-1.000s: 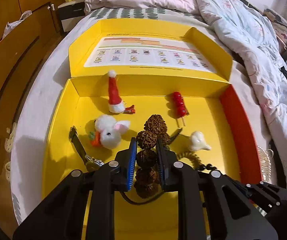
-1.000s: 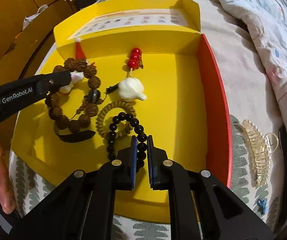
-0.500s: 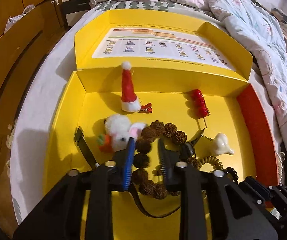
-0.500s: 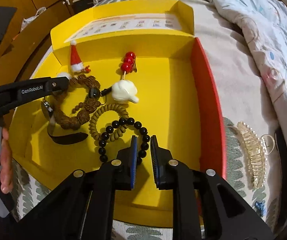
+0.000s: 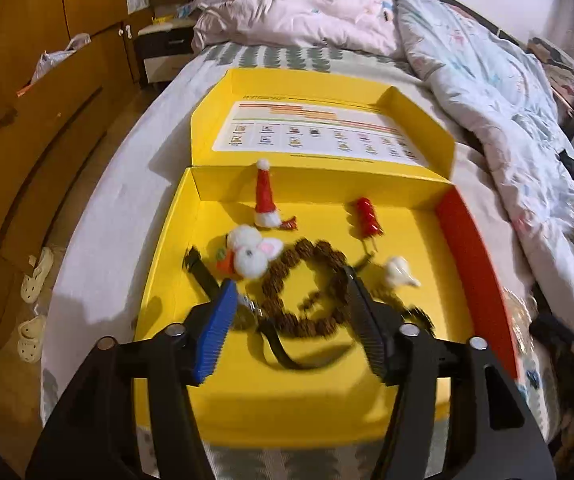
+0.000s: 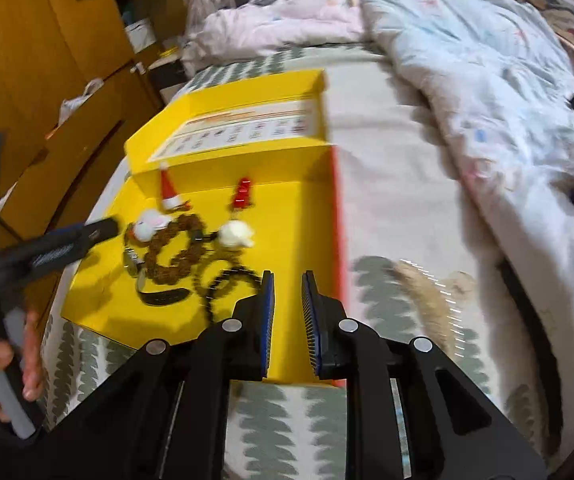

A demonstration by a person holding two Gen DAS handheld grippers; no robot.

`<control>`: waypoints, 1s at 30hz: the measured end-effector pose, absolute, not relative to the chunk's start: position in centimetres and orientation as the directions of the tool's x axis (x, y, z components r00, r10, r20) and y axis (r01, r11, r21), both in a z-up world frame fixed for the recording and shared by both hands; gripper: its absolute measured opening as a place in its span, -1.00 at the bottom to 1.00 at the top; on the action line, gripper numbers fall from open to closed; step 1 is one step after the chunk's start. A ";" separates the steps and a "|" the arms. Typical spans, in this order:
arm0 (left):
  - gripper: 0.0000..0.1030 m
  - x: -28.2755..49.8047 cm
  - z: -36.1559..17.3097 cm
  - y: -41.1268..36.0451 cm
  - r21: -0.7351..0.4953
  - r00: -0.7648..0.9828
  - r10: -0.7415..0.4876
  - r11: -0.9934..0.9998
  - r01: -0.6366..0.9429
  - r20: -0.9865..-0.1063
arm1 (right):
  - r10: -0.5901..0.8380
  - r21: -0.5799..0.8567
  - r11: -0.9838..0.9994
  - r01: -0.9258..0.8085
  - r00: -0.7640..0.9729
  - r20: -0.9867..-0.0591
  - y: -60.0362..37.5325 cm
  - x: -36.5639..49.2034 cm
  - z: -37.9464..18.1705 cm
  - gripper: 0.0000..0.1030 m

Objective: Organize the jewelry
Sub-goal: 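Carry both bracelets into the yellow box and open both tools, then close the left tool on the gold leaf hairpin while the right tool grasps the light-blue bangle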

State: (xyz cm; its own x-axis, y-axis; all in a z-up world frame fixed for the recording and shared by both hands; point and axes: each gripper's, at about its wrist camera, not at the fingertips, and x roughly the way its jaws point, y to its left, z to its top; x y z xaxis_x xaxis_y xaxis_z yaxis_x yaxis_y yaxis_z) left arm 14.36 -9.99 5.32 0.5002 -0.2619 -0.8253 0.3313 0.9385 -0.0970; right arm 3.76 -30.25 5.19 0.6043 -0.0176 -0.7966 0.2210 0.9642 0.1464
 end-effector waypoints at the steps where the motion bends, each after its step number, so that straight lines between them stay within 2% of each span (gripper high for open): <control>1: 0.17 13.7 5.5 -10.1 -0.101 0.501 -0.270 0.935 0.340 -0.822 | -0.025 0.147 0.961 0.235 0.601 -0.799 -30.9 3.2 5.3 -0.61; 11: 0.20 5.8 6.4 -12.5 -0.127 0.463 -0.352 0.884 0.449 -0.813 | -0.121 0.119 0.922 0.370 0.562 -0.818 -36.9 -2.4 6.3 -0.58; 13: 0.26 4.6 6.0 -12.9 -0.126 0.455 -0.354 0.879 0.459 -0.817 | -0.136 0.102 0.921 0.377 0.555 -0.821 -37.1 -3.0 6.2 -0.37; 15: 0.28 3.4 5.5 -13.4 -0.124 0.444 -0.356 0.874 0.471 -0.822 | -0.138 0.099 0.920 0.378 0.551 -0.823 -37.3 -3.6 5.9 0.08; 16: 0.28 2.8 5.2 -13.6 -0.122 0.438 -0.355 0.871 0.476 -0.826 | -0.142 0.092 0.921 0.380 0.546 -0.826 -37.4 -3.8 5.6 0.13; 30: 0.28 -4.5 -0.6 -19.4 -0.104 0.309 -0.337 0.808 0.580 -0.889 | -0.096 0.092 0.920 0.380 0.449 -0.888 -39.5 -4.6 2.6 0.14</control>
State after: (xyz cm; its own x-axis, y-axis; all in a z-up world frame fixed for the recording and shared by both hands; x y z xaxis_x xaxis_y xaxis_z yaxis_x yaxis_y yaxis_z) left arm -4.54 -19.41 -0.64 0.3090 -0.3368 -0.8894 0.5801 0.8078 -0.1043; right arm -4.56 -39.51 2.60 0.4494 -0.0965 -0.8881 0.3799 0.9204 0.0923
